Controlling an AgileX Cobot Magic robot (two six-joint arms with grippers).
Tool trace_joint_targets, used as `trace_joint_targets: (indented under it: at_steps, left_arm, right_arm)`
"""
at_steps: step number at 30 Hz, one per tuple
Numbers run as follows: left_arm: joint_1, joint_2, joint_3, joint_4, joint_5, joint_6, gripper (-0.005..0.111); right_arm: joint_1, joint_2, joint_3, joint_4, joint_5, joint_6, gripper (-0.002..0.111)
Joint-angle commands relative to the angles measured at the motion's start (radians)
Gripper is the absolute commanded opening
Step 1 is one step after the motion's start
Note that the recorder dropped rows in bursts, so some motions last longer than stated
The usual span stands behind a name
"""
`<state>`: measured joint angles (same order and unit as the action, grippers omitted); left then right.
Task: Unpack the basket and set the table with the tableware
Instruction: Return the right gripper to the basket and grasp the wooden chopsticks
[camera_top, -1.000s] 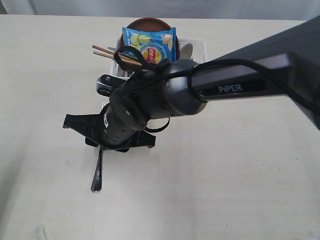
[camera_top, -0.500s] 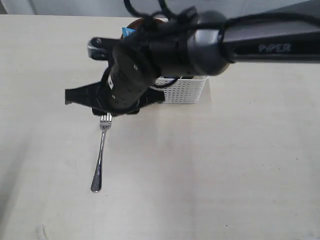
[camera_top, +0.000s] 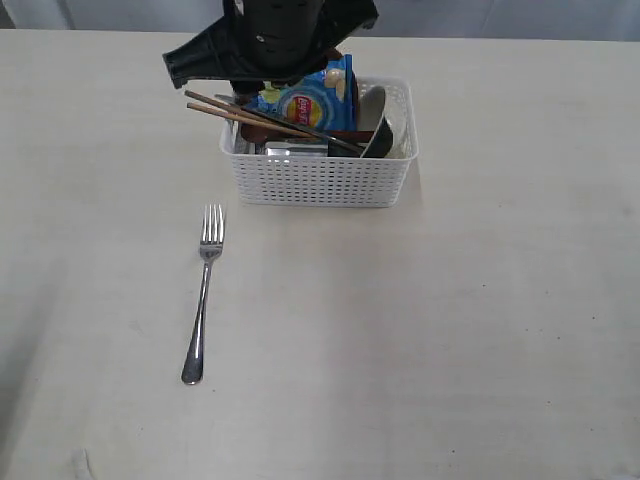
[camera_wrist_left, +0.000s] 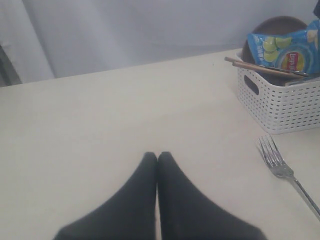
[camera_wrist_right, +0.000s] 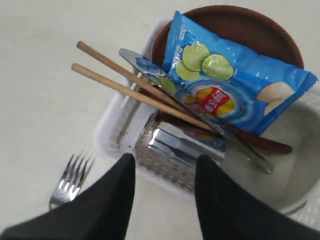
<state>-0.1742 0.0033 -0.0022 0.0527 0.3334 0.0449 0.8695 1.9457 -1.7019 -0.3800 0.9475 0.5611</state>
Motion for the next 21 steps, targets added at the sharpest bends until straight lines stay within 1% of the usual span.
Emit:
trace_joint_targets:
  at_steps: [1, 4, 5, 6, 7, 9, 10, 12, 14, 15, 21]
  left_arm:
    - [0.002, -0.003, 0.002, -0.001, -0.004, 0.000, 0.000]
    - [0.002, -0.003, 0.002, -0.001, -0.004, 0.000, 0.000]
    - [0.002, -0.003, 0.002, -0.001, -0.004, 0.000, 0.000]
    - [0.002, -0.003, 0.002, -0.001, -0.004, 0.000, 0.000]
    - [0.002, -0.003, 0.002, -0.001, -0.004, 0.000, 0.000]
    - [0.002, -0.003, 0.002, -0.001, -0.004, 0.000, 0.000]
    - [0.002, -0.003, 0.002, -0.001, -0.004, 0.000, 0.000]
    - [0.002, -0.003, 0.002, -0.001, -0.004, 0.000, 0.000]
    - [0.002, -0.003, 0.002, -0.001, -0.004, 0.000, 0.000]
    - [0.002, -0.003, 0.002, -0.001, -0.004, 0.000, 0.000]
    - [0.002, -0.003, 0.002, -0.001, -0.004, 0.000, 0.000]
  right_arm:
    - [-0.048, 0.066, -0.018, 0.040, 0.008, -0.159, 0.038]
    - [-0.069, 0.107, -0.018, 0.076, -0.001, -0.251, 0.039]
    - [-0.075, 0.121, -0.018, 0.076, -0.006, -0.259, 0.041]
    - [-0.087, 0.142, -0.018, 0.076, -0.025, -0.266, 0.047]
    - [-0.089, 0.152, -0.018, 0.072, -0.040, -0.266, 0.050]
    - [-0.090, 0.181, -0.018, 0.019, -0.087, -0.266, 0.051]
    - [-0.090, 0.193, -0.018, -0.010, -0.094, -0.266, 0.051]
    - [-0.090, 0.213, -0.018, -0.105, -0.089, -0.256, 0.045]
    - [-0.090, 0.229, -0.018, -0.144, -0.086, -0.256, 0.037]
    - [-0.090, 0.236, -0.018, -0.148, -0.088, -0.256, 0.035]
    - [-0.090, 0.278, -0.018, -0.149, -0.101, -0.256, 0.035]
